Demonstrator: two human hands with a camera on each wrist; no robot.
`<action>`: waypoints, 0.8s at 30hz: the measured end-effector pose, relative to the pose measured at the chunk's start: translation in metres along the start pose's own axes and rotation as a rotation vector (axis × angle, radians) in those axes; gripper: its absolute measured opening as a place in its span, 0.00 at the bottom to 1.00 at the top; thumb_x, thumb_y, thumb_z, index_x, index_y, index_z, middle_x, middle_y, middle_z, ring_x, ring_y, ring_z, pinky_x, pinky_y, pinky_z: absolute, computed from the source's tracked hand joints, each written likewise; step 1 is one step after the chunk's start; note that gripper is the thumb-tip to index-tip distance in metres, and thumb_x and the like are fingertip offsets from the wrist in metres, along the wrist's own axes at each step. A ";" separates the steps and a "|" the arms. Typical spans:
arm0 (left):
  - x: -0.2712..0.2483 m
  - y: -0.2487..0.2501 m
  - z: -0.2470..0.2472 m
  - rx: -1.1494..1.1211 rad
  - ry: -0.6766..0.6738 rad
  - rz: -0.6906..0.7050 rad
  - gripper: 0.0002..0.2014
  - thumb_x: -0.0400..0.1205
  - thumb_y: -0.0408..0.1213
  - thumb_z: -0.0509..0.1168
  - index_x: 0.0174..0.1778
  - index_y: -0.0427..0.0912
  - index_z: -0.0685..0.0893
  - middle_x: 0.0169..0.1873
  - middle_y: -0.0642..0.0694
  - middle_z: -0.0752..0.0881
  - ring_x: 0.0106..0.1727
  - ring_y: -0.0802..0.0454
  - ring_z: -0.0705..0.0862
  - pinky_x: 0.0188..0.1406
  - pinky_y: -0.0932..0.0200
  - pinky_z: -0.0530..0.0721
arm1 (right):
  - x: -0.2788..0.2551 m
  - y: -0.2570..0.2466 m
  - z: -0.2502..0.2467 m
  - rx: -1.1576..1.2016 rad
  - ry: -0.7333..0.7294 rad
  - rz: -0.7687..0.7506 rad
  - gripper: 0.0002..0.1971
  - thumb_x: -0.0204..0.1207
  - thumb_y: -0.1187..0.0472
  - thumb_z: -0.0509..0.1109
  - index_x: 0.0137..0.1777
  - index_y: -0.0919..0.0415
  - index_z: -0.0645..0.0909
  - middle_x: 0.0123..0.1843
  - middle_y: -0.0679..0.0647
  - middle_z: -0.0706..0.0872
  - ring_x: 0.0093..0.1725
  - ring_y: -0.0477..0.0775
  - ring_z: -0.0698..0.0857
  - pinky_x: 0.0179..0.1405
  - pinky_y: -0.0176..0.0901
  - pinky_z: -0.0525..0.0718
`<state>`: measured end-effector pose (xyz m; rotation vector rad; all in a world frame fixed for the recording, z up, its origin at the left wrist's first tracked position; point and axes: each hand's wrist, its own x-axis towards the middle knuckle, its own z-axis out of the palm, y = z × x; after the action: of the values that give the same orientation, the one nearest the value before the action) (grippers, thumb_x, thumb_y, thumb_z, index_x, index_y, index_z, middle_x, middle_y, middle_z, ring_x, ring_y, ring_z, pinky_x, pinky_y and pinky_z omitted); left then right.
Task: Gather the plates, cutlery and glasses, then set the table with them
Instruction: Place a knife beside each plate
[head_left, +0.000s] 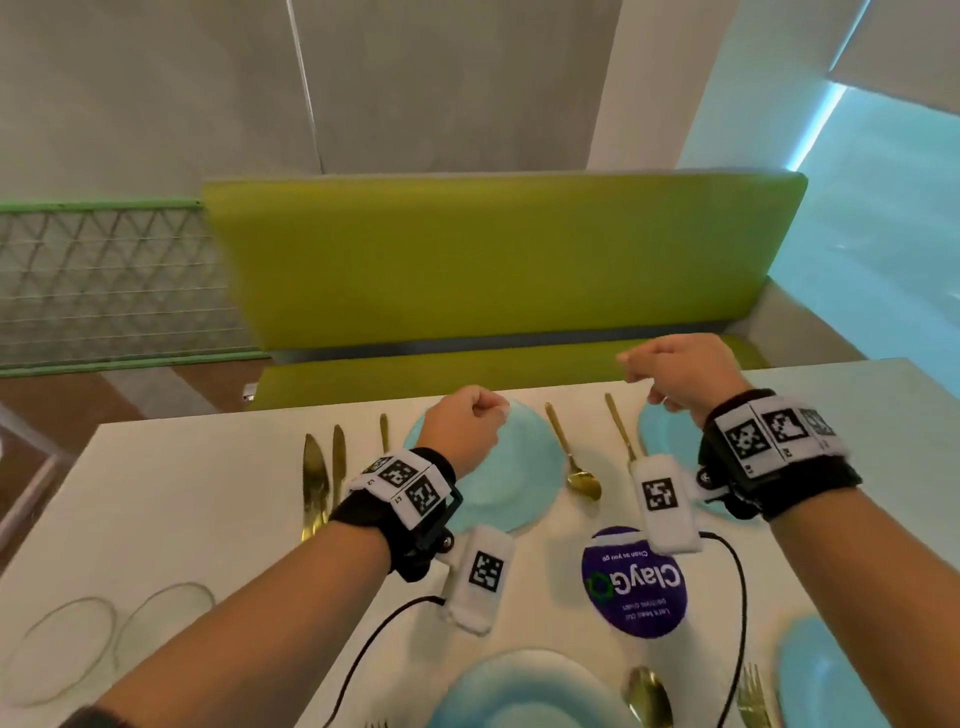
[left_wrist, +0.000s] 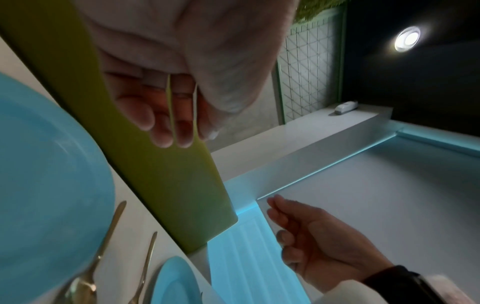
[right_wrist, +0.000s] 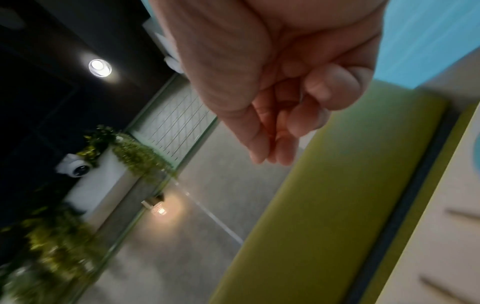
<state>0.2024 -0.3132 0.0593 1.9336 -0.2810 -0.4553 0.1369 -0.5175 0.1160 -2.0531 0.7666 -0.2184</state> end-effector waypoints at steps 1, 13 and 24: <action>-0.009 -0.003 -0.016 -0.011 0.013 0.008 0.04 0.82 0.37 0.62 0.43 0.48 0.81 0.40 0.50 0.84 0.34 0.57 0.82 0.30 0.67 0.76 | -0.015 -0.014 0.022 -0.001 -0.033 -0.016 0.10 0.74 0.57 0.72 0.31 0.56 0.83 0.35 0.50 0.86 0.25 0.49 0.77 0.24 0.38 0.74; -0.058 -0.072 -0.188 -0.034 0.196 -0.066 0.08 0.80 0.35 0.63 0.37 0.52 0.79 0.40 0.49 0.85 0.37 0.52 0.83 0.37 0.60 0.79 | -0.094 -0.036 0.311 -0.687 -0.414 -0.047 0.15 0.79 0.57 0.63 0.59 0.66 0.81 0.62 0.61 0.85 0.61 0.62 0.84 0.52 0.44 0.80; -0.064 -0.112 -0.221 -0.089 0.219 -0.144 0.08 0.81 0.35 0.62 0.38 0.50 0.79 0.42 0.48 0.85 0.31 0.56 0.82 0.28 0.68 0.76 | -0.100 -0.030 0.378 -0.720 -0.404 0.042 0.24 0.77 0.49 0.66 0.68 0.63 0.74 0.70 0.57 0.73 0.66 0.58 0.80 0.61 0.46 0.79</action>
<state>0.2401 -0.0607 0.0446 1.9043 0.0195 -0.3400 0.2330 -0.1823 -0.0635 -2.6208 0.6857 0.5632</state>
